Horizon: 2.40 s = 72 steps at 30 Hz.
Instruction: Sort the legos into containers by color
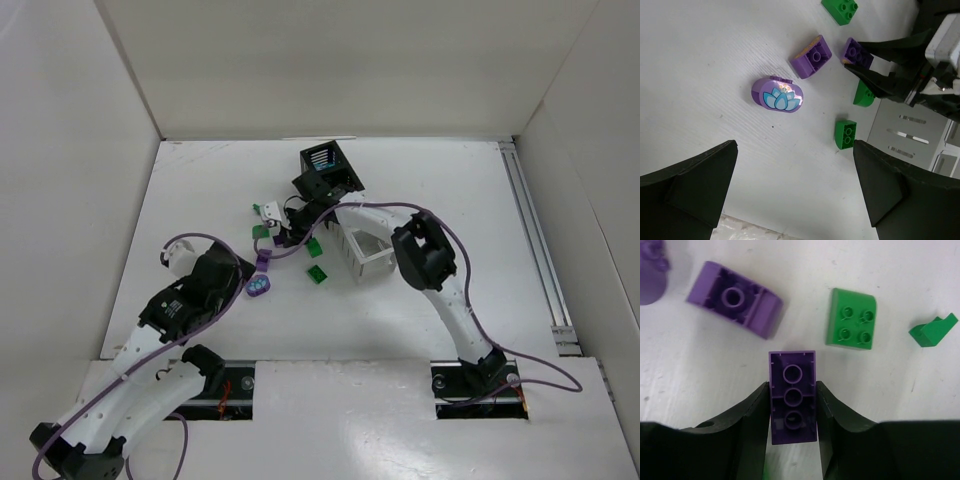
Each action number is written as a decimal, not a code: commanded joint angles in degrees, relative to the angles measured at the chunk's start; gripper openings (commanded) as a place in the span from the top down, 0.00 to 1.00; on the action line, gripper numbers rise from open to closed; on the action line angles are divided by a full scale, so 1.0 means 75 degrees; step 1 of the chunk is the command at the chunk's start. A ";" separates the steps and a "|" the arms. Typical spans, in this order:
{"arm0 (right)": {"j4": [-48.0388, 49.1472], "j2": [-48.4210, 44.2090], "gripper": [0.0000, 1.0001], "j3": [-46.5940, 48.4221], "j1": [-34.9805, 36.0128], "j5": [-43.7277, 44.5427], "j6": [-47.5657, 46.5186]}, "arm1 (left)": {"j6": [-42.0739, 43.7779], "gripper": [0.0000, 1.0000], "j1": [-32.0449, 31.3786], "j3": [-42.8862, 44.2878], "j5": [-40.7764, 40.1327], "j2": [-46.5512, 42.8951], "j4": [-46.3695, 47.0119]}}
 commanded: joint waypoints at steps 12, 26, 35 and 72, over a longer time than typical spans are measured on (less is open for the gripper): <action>0.1981 -0.4943 0.77 -0.3514 -0.1407 -0.0603 0.0898 | 0.2058 0.00 0.0008 0.0112 0.0424 0.1239 0.2328; 0.1653 -0.5659 0.70 -0.4887 -0.2535 -0.0497 0.0653 | 0.3688 0.00 0.0863 0.0605 0.1420 0.3243 0.3829; 0.1653 -0.5800 0.32 -0.4981 -0.2535 -0.0426 0.0653 | 0.4566 0.00 0.0863 0.0523 0.1503 0.4156 0.4403; 0.1640 -1.0226 0.00 -0.7264 -0.3308 0.1680 0.1670 | 0.5083 0.83 0.0302 0.2524 0.0635 0.5894 0.3935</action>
